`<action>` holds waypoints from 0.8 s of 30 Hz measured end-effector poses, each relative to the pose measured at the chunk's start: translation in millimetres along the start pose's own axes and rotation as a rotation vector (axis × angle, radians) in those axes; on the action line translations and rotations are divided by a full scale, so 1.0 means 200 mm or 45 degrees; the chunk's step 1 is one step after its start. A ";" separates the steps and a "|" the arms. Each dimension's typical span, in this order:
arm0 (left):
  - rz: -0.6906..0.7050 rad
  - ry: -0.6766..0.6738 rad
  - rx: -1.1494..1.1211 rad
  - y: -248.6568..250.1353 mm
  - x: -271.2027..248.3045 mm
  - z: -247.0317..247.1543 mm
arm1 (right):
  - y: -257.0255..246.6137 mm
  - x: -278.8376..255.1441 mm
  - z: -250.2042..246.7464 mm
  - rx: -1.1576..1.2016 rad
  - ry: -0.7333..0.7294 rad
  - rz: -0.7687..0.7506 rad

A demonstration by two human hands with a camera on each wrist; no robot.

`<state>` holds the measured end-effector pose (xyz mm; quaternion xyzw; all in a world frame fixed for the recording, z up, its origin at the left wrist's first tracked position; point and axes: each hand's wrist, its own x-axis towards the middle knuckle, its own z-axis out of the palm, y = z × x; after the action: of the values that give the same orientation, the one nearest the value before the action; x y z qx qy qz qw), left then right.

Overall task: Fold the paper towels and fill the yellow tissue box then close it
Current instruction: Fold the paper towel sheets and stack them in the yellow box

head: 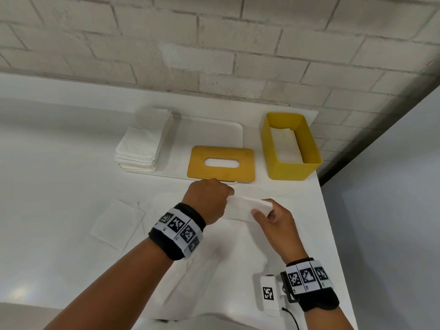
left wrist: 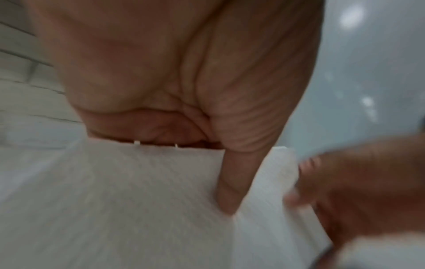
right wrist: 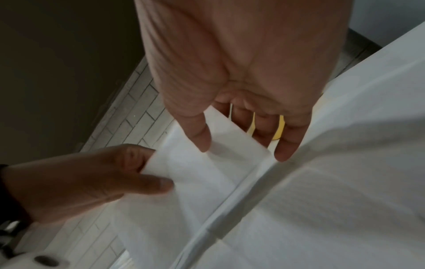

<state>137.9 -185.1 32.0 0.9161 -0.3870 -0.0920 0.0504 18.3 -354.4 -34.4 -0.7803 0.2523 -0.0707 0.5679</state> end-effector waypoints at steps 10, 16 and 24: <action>-0.123 0.341 -0.889 -0.07 -0.07 -0.05 | -0.25 0.03 0.00 0.478 0.086 -0.202; -0.263 0.405 -1.013 -0.05 -0.10 -0.03 | -0.38 0.03 0.04 0.573 0.160 -0.317; -0.225 0.708 -1.207 0.10 -0.13 0.01 | -0.46 -0.06 0.18 0.468 0.270 -0.387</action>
<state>106.2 -180.9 35.6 0.8119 -0.1972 -0.0146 0.5493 51.5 -298.1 40.2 -0.6810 0.1733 -0.2812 0.6536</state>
